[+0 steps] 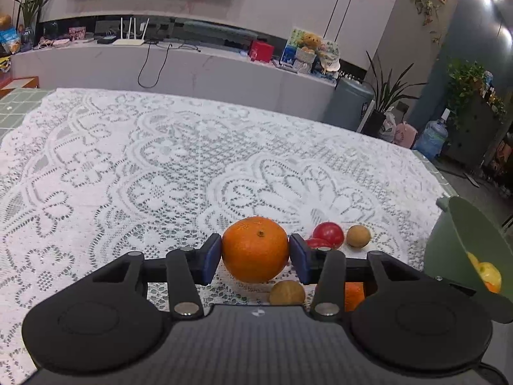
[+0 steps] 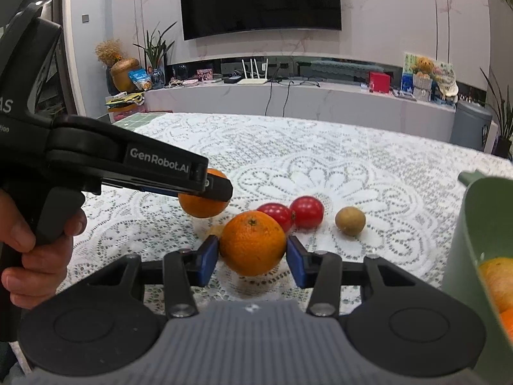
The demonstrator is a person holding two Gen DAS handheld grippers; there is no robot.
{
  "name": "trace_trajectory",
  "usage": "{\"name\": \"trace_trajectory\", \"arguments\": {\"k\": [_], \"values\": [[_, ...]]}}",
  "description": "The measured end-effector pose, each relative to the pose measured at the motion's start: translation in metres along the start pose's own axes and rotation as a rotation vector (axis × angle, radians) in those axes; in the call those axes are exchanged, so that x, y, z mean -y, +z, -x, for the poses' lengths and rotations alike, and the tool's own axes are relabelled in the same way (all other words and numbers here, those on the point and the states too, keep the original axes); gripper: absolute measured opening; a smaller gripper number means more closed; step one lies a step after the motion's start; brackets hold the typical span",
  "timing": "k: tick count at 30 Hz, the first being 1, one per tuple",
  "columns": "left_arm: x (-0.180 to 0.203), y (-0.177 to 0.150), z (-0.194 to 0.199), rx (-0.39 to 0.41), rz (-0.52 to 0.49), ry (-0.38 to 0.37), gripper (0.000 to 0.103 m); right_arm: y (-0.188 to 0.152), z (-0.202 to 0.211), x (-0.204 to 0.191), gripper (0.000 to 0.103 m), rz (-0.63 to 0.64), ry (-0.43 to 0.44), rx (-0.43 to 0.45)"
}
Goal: Organize fruits
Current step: 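Carry both oranges over the green colander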
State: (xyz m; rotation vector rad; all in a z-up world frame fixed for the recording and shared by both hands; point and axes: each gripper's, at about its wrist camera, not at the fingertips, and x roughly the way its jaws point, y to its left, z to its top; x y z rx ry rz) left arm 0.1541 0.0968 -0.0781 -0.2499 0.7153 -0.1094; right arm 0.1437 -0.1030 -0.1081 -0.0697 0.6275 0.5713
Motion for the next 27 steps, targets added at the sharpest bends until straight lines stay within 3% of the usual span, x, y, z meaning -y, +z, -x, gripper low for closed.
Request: {"name": "trace_trajectory", "arguments": {"k": [13,27], "values": [[0.016,0.001,0.044,0.051,0.006,-0.091,0.052,0.020,0.069,0.005,0.044,0.035,-0.048,0.094],[0.094,0.004,0.062,0.068,-0.141,-0.186,0.052,0.028,0.143,0.049,0.044,0.017,-0.168,0.137]]}}
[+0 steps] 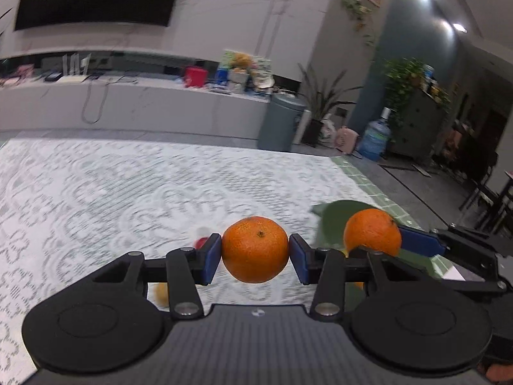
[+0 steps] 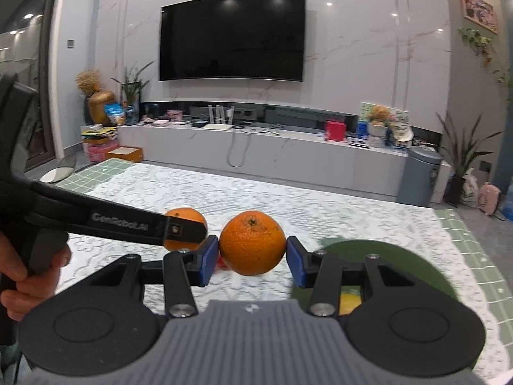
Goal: Organize fruits
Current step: 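Carry both oranges over the green colander, then lower both oranges into the colander and open both tools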
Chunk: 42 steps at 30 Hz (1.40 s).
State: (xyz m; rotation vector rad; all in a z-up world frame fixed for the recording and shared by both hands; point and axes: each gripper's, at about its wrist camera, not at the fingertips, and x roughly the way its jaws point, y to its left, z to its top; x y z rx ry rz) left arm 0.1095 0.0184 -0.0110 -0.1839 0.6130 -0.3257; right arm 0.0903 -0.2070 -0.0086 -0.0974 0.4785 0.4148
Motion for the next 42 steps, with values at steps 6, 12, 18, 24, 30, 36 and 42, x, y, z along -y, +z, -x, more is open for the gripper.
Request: {"name": "trace_trajectory", "arguments": {"k": [6,12,18,24,30,36,42], "values": [[0.047,0.016,-0.014,-0.010,-0.119,-0.050,0.052,0.007,0.008,0.039,0.044,-0.035,-0.083,-0.056],[0.086,0.028,-0.038,-0.051,-0.230,-0.078,0.052,0.003,-0.004,0.086,0.044,-0.110,-0.125,-0.172],[0.113,0.033,-0.069,-0.138,-0.298,-0.102,0.052,-0.003,-0.027,0.117,0.044,-0.136,-0.138,-0.285],[0.126,0.034,-0.106,-0.249,-0.345,-0.097,0.052,-0.011,-0.051,0.130,0.044,-0.137,-0.107,-0.365],[0.130,0.033,-0.130,-0.315,-0.373,-0.082,0.052,-0.014,-0.068,0.134,0.044,-0.123,-0.094,-0.404],[0.132,0.031,-0.148,-0.362,-0.389,-0.062,0.052,-0.016,-0.082,0.137,0.044,-0.126,-0.086,-0.428],[0.132,0.032,-0.164,-0.399,-0.377,-0.037,0.052,-0.016,-0.089,0.141,0.044,-0.126,-0.102,-0.439]]}}
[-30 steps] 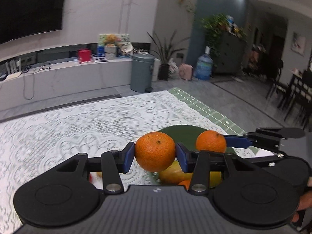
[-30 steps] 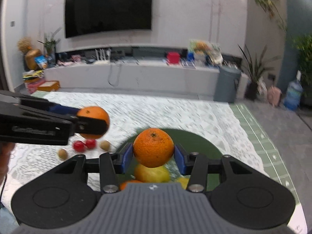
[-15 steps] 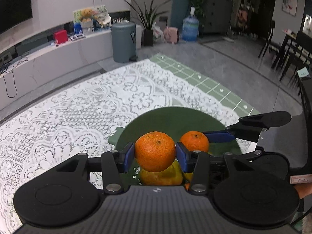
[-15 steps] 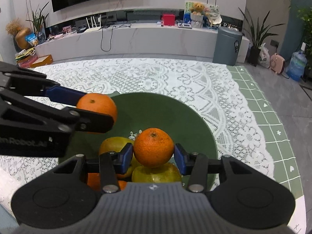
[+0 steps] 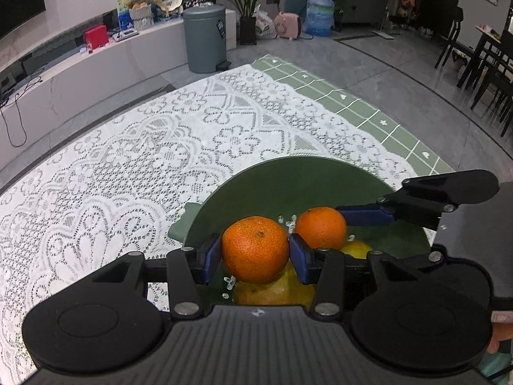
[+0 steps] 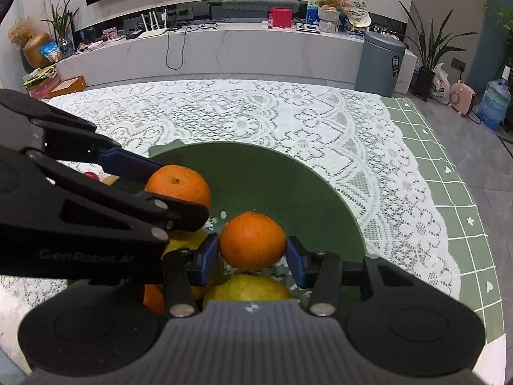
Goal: Organize fruits
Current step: 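Lower both oranges into the colander and open both tools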
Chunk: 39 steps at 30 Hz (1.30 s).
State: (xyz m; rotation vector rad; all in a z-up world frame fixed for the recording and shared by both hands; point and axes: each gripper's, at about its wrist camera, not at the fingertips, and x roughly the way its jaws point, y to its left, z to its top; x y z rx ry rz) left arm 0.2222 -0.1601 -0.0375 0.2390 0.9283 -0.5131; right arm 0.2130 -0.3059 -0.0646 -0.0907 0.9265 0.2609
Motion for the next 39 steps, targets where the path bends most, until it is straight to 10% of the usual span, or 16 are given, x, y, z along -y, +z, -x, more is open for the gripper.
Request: {"name": "trace_trajectory", "arguments": {"k": [27,39], "values": [[0.005,0.014,-0.027,-0.125,-0.051,0.063,0.056,-0.001,-0.015,-0.009,0.044,0.107,-0.061,-0.036],[0.003,0.011,0.005,-0.028,-0.003,0.017,0.066,-0.007,0.006,-0.007,0.064,0.054,-0.060,0.046]]}}
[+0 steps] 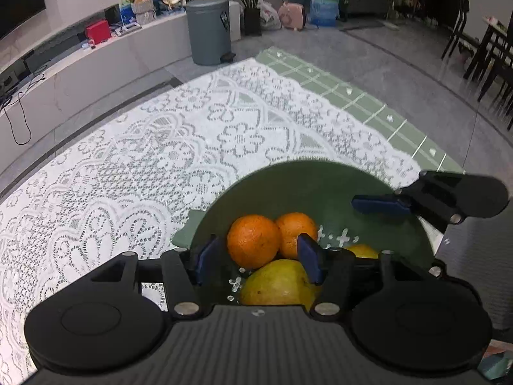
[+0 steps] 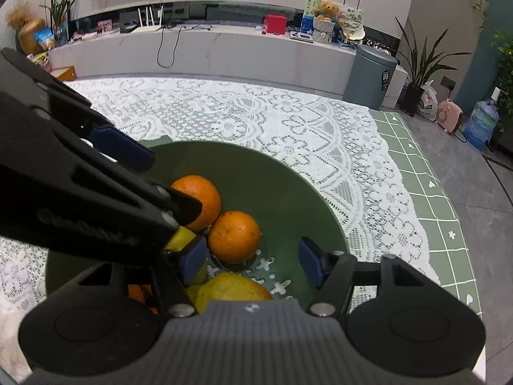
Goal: Organize fruits
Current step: 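Lower both oranges into the colander and open both tools, then withdraw both tools from the colander toward the plums and kiwis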
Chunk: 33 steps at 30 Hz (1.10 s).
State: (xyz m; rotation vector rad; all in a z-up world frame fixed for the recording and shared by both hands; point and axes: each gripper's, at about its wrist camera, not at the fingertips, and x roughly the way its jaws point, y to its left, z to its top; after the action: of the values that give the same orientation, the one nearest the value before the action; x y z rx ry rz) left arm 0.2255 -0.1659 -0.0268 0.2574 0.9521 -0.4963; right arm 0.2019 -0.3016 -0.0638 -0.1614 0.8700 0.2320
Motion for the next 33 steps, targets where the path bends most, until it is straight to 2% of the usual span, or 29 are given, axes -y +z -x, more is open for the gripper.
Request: {"name": "trace_trajectory", "arguments": {"k": [2,4,6,15,21,24,29,33], "values": [[-0.001,-0.002,0.008,0.026,0.011,-0.011,0.066,-0.002,0.005,0.000,0.065,-0.026,0.019,0.015],[-0.002,-0.005,0.016,0.053,0.018,-0.017,0.066,-0.004,0.009,0.001,0.071,-0.061,0.048,0.024],[-0.002,-0.009,0.024,0.076,0.029,-0.016,0.066,-0.007,0.013,0.002,0.071,-0.094,0.068,0.036],[-0.018,-0.037,0.054,0.184,0.117,0.029,0.067,-0.015,0.037,-0.007,0.072,-0.186,0.065,0.158],[-0.037,-0.066,0.081,0.278,0.176,0.083,0.067,-0.018,0.056,-0.029,0.073,-0.187,0.075,0.268],[-0.048,-0.084,0.093,0.321,0.203,0.125,0.067,-0.021,0.063,-0.047,0.078,-0.160,0.077,0.313],[-0.070,-0.118,0.110,0.376,0.295,0.167,0.067,-0.028,0.066,-0.078,0.078,-0.131,0.090,0.342],[-0.086,-0.141,0.119,0.383,0.359,0.211,0.067,-0.037,0.068,-0.102,0.078,-0.100,0.096,0.367]]}}
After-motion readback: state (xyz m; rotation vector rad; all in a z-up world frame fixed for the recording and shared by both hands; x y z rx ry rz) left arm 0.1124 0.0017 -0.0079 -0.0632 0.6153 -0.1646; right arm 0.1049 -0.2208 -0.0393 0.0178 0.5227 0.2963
